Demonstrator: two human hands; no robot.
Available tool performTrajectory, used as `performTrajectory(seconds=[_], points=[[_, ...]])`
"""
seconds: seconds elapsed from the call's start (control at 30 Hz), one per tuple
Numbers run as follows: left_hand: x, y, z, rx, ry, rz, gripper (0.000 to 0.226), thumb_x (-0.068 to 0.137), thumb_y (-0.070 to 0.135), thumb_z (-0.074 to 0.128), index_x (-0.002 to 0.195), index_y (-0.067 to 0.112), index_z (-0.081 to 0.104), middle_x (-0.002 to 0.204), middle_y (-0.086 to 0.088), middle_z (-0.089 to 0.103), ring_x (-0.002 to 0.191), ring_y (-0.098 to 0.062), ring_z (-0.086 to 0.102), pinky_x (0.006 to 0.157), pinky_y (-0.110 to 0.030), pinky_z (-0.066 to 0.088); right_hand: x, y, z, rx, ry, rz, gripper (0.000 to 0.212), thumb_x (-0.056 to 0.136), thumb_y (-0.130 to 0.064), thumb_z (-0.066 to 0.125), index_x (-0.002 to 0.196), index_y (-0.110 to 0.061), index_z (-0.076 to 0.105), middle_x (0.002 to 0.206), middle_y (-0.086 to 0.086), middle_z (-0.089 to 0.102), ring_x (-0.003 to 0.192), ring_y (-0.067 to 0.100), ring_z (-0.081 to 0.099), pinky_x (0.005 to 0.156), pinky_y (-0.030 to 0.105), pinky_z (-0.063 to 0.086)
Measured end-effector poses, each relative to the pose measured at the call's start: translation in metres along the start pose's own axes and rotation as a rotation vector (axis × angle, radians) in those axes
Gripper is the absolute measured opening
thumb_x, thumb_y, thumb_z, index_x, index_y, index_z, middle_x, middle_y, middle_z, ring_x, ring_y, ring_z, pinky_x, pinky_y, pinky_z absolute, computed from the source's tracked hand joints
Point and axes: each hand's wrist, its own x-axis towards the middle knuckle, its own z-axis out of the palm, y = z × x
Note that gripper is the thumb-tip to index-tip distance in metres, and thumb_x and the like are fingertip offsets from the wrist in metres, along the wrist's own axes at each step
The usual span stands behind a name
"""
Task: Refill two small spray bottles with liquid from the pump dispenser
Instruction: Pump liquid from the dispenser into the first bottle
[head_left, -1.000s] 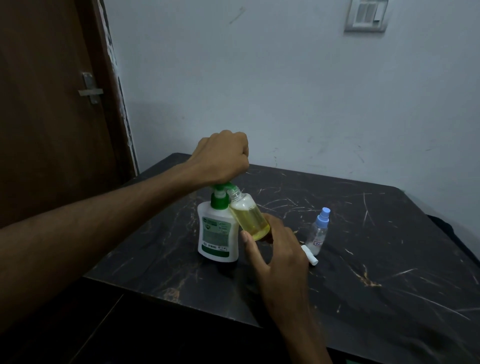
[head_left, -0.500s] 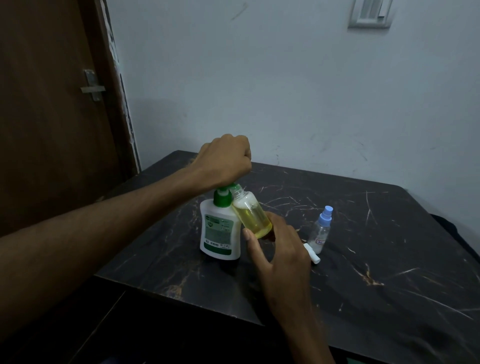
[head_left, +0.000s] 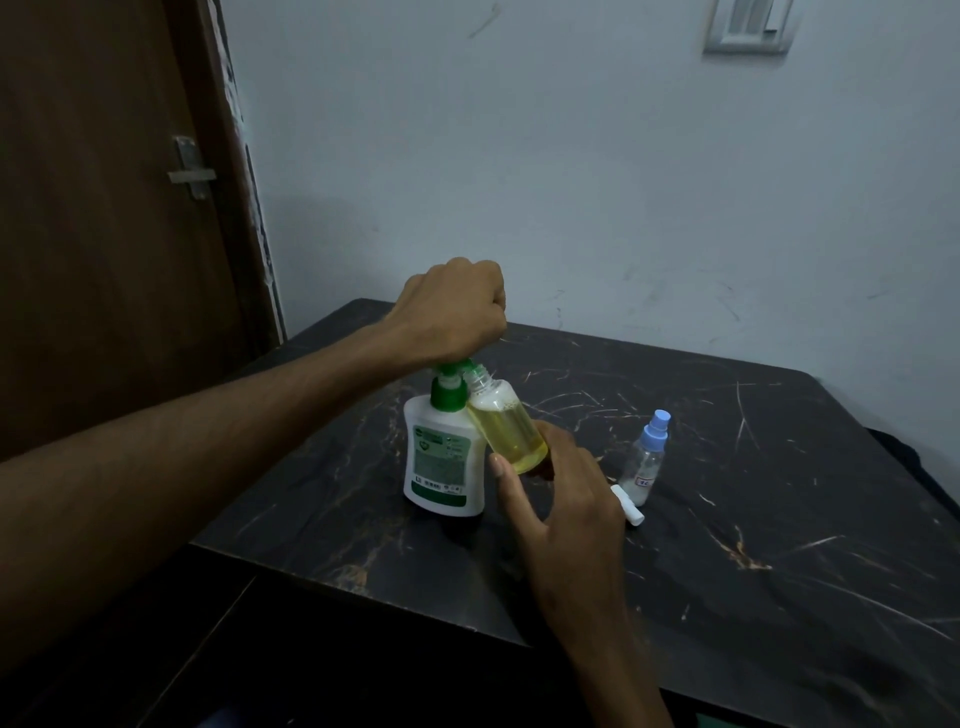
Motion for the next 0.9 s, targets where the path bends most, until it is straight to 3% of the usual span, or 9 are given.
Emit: performTrajectory(seconds=[0.27,0.43,0.6,0.77,0.9], points=[[-0.0013,0.0004,0.0040,-0.032,-0.004,-0.012,0.019,0.085,0.009,0.053,0.080,0.013,0.071,0.098,-0.005,0.077,0.077,-0.022,0.067,0.071,-0.040,0.058,-0.0003,0.0001,-0.0006,-0.004,-0.003,-0.004,0.044,0.099,-0.058,0.054,0.130,-0.028,0.059,0.108,-0.013,0.064,0.098,-0.001,0.058,0.083,0.018,0.049],[0.0011,0.0007,0.0005,-0.031,0.025,0.006,0.029,0.082,0.006,0.052,0.057,0.022,0.049,0.086,-0.003,0.073,0.066,-0.018,0.060,0.060,-0.031,0.045,-0.0001,0.0002,-0.0009,-0.006,-0.001,-0.010,0.047,0.099,-0.057,0.055,0.133,-0.025,0.060,0.109,-0.014,0.063,0.098,-0.004,0.055,0.084,0.008,0.041],[-0.0031,0.0000,0.0043,-0.024,0.000,-0.004,0.017,0.086,0.010,0.053,0.084,0.013,0.069,0.096,-0.003,0.074,0.077,-0.022,0.065,0.068,-0.037,0.054,0.0004,0.0002,-0.0003,0.003,-0.008,-0.012,0.040,0.099,-0.053,0.060,0.131,-0.030,0.057,0.105,-0.018,0.058,0.096,-0.003,0.056,0.082,0.012,0.044],[-0.0009,0.0036,-0.0020,-0.016,0.017,0.018,0.022,0.083,0.008,0.053,0.064,0.020,0.056,0.088,-0.004,0.074,0.065,-0.016,0.059,0.059,-0.029,0.043,0.0034,-0.0003,-0.0007,0.050,-0.048,0.009,0.046,0.098,-0.054,0.059,0.138,-0.031,0.054,0.119,-0.020,0.061,0.108,-0.003,0.059,0.090,0.023,0.053],[-0.0007,0.0052,-0.0019,0.002,0.026,0.009,0.017,0.089,0.011,0.054,0.093,0.012,0.070,0.097,-0.005,0.073,0.078,-0.021,0.064,0.066,-0.033,0.047,0.0069,-0.0041,-0.0037,0.075,-0.073,-0.003,0.035,0.099,-0.047,0.062,0.133,-0.041,0.053,0.111,-0.030,0.059,0.106,-0.004,0.060,0.087,0.027,0.055]])
